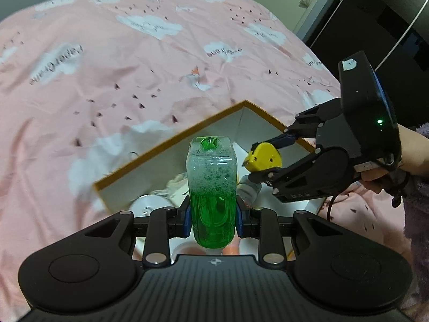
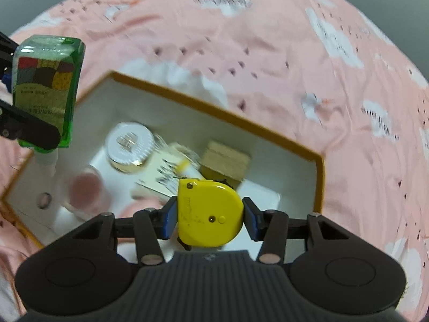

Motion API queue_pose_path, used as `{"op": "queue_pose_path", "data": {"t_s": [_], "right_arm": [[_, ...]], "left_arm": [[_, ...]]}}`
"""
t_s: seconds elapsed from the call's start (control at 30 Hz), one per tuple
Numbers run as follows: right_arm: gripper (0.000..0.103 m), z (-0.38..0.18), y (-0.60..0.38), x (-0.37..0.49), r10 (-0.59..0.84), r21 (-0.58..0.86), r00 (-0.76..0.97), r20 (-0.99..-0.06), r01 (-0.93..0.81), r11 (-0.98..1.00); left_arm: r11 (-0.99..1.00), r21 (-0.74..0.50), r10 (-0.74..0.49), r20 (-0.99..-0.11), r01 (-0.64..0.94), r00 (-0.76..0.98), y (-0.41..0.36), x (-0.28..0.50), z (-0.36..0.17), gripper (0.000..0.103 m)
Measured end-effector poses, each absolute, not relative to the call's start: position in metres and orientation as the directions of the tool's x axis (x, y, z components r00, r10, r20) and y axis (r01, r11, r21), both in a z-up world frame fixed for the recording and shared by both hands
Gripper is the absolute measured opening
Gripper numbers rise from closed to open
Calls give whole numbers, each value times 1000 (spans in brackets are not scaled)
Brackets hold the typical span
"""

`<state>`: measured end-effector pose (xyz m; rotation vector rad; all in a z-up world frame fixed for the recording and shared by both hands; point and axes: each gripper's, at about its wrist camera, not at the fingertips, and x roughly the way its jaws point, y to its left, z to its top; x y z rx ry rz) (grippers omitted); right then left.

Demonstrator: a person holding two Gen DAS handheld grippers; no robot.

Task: Organize rigid objects
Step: 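Lift both held items and carry them over the orange box, then lower the tape measure and green bottle into the box and open both grippers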

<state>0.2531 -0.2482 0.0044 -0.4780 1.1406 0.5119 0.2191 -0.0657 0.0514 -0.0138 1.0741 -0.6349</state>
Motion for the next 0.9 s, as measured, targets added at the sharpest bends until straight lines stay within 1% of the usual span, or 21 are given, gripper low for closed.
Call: {"op": "queue_pose_path", "data": {"t_s": [0.07,0.17,0.33,0.5,0.63,0.73,0.77,0.8,0.9], "right_arm": [[50,-5,-252,261,101,-129,334,-937,-601,789],[50,-23,-248,271,33,-207,333,-942,-658,724],[50,-49,-242,287,-16,-217,265,-964,-754,620],[50,-74,-233,289,-121,-304,281,-952,-826,474],[49,-83,-235,293,-125,-293,265,-956,-838,460],[53,-84,-239,294,-110,-289,269,-957,-837,464],[57,-83,-241,294,-110,-294,276,-955,-835,465],[58,-81,-242,294,-108,-300,283,-953,-832,466],[58,-71,-249,286,-90,-311,306,-948,-824,475]], "left_arm": [[822,-320,-491,-818,472,301,-73,225,44,33],[819,-330,-492,-826,470,277,-80,233,35,33],[812,-337,-496,-829,476,259,-89,240,27,33],[807,-343,-497,-833,480,241,-96,247,19,33],[802,-343,-498,-836,490,230,-102,248,15,33],[796,-344,-500,-838,497,220,-106,247,13,33],[795,-347,-501,-838,497,217,-107,246,13,33],[795,-350,-503,-838,496,213,-107,245,13,33],[791,-362,-511,-834,494,207,-112,242,14,33]]}}
